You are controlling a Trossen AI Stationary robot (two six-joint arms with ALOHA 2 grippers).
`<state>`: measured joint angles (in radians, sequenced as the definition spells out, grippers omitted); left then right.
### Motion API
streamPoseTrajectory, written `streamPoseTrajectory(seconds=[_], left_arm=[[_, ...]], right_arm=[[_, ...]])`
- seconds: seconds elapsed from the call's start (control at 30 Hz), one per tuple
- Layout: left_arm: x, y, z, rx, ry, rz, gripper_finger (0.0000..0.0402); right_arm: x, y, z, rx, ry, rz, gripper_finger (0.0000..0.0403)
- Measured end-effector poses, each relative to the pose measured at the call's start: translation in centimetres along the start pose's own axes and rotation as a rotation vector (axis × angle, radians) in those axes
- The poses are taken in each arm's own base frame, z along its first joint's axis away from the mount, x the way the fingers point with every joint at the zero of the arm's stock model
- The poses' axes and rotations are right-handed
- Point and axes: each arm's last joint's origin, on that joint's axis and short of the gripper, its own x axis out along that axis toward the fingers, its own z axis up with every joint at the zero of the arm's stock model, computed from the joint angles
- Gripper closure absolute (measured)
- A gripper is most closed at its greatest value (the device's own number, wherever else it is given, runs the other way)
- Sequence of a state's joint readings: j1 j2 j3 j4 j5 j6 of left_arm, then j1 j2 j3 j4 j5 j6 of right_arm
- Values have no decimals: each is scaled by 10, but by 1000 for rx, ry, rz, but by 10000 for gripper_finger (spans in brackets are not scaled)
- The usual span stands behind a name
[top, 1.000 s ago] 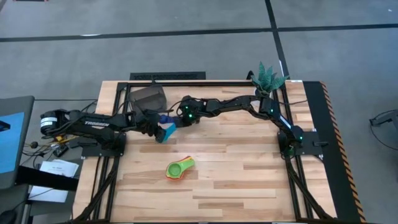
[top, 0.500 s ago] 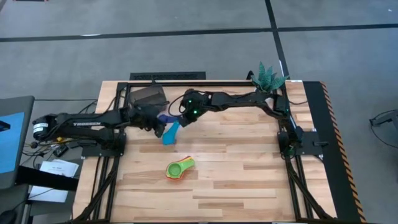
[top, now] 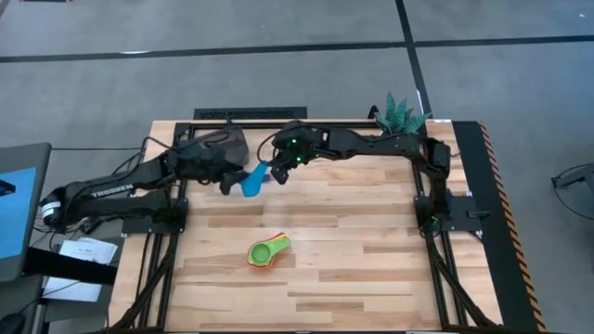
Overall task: Nest measuring cups in basket
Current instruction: Stack the light blue measuring cup on top of the green measuring cup
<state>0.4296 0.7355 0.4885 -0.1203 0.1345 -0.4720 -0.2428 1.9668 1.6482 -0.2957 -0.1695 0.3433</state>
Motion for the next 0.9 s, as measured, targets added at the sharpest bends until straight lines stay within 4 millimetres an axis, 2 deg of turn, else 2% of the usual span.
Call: streamPoseTrajectory(seconds=[0.33,0.5,0.63,0.9], left_arm=[[-19,-6,7,22,-96,-68,182],[-23,-10,13,38,-150,-130,182],[-22,-12,13,44,-128,-180,182],[-16,-10,11,33,-93,-174,182]], right_arm=[[-34,28,20,-323,-148,43,403],[-32,30,19,-394,-162,47,403],[-32,34,20,-427,-178,54,403],[-32,39,20,-467,-192,66,403]])
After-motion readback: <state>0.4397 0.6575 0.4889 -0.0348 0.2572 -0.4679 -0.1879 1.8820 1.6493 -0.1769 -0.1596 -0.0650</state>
